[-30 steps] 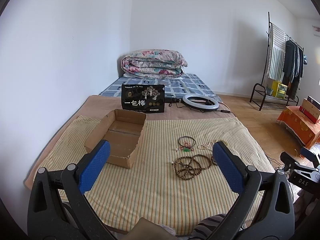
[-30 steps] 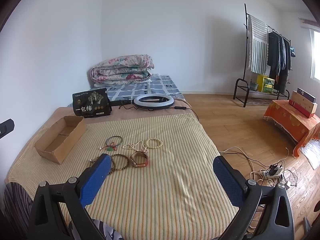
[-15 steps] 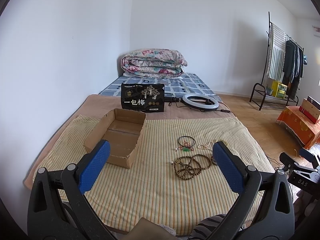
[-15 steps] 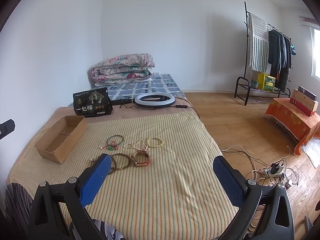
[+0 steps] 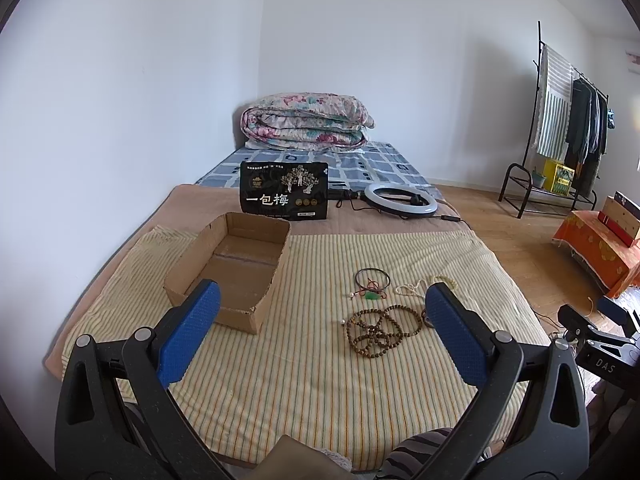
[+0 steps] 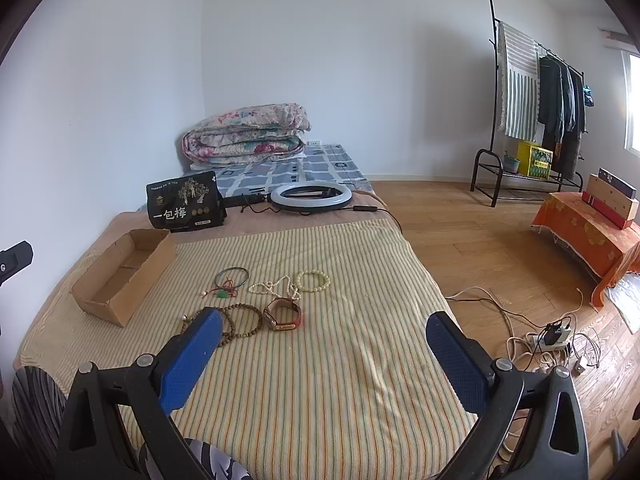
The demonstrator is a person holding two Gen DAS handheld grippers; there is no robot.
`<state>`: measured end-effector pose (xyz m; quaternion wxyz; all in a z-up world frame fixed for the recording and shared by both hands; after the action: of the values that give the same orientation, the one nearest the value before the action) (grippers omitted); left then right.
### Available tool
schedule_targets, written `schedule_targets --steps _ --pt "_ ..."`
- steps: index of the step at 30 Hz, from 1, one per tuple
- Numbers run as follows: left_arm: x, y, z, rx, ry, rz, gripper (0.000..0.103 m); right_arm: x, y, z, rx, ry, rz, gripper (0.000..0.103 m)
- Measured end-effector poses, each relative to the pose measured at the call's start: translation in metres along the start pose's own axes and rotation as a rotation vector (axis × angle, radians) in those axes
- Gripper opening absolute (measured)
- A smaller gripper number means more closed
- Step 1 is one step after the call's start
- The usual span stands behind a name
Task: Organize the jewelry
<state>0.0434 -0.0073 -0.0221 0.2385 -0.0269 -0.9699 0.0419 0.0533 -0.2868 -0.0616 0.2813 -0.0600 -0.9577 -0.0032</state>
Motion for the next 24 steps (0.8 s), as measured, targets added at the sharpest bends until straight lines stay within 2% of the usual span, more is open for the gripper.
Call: schedule_targets --steps 9,22,24 --pt "-0.005 -0.005 0.014 0.005 0.019 0.004 0.103 -0.009 0.000 0.003 -0.001 0.017 -0.006 0.103" --pt "-0.051 0.009 0.037 0.042 0.137 0.032 0.103 -0.059 -0.001 0.008 0.105 0.063 -0.034 0.103" --pt "-0.065 0.010 0.041 0.047 0.170 0.068 0.103 -0.072 -0.001 0.008 0.112 0.079 -0.056 0.103"
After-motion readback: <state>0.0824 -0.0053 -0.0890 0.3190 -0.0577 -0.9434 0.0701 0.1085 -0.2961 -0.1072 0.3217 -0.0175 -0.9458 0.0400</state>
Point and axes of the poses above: each gripper's, at about its wrist camera, not at the fingertips, and x roughly against the way its jaws point, y to its left, z to its underside, the point moved 5 cm from there along -x, roughly the way its jaws point, and after that the axes turned 4 degrees about z, right-handed, at the moved point
